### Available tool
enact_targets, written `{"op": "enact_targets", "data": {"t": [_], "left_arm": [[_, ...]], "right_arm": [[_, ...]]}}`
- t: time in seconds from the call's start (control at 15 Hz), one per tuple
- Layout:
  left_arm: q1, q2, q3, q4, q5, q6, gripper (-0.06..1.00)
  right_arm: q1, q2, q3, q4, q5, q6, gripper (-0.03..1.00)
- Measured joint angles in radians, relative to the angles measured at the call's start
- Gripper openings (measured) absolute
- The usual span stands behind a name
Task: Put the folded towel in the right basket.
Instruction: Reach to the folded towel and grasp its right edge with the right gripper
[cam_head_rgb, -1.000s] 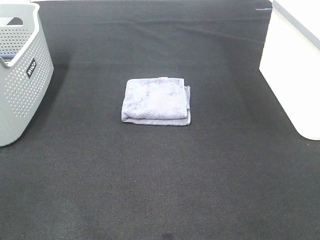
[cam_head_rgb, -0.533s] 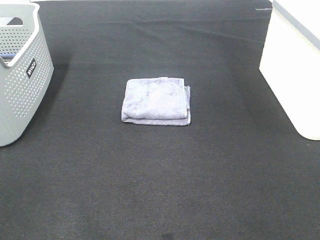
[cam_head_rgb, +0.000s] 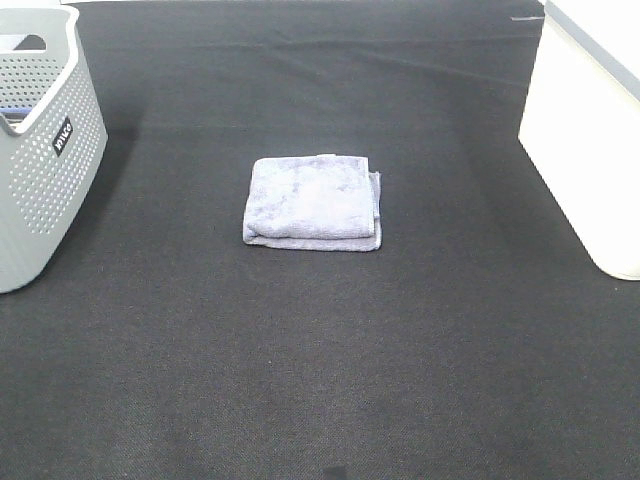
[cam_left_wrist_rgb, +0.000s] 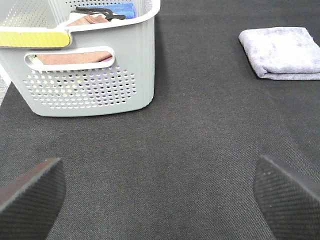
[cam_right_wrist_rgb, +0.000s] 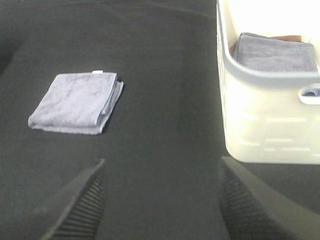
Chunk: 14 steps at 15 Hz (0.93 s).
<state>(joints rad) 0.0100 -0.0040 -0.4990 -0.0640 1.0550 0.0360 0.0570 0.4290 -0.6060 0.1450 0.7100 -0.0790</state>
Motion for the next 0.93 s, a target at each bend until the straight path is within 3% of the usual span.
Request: {"op": "enact_targets", "data": {"t": [0.2, 0.33, 0.93], "left_arm": [[0.0, 0.0, 0.0, 0.0, 0.0, 0.0, 0.97], [0.0, 0.0, 0.0, 0.0, 0.0, 0.0, 0.97], [0.0, 0.0, 0.0, 0.0, 0.0, 0.0, 0.97]], "right_arm": [[0.0, 0.197, -0.096, 0.032, -0.034, -0.015, 0.61], [0.0, 0.434, -0.263, 0.094, -0.024, -0.068, 0.61], [0.001, 1.147, -0.984, 0.209, 0.294, -0.144, 0.61]]}}
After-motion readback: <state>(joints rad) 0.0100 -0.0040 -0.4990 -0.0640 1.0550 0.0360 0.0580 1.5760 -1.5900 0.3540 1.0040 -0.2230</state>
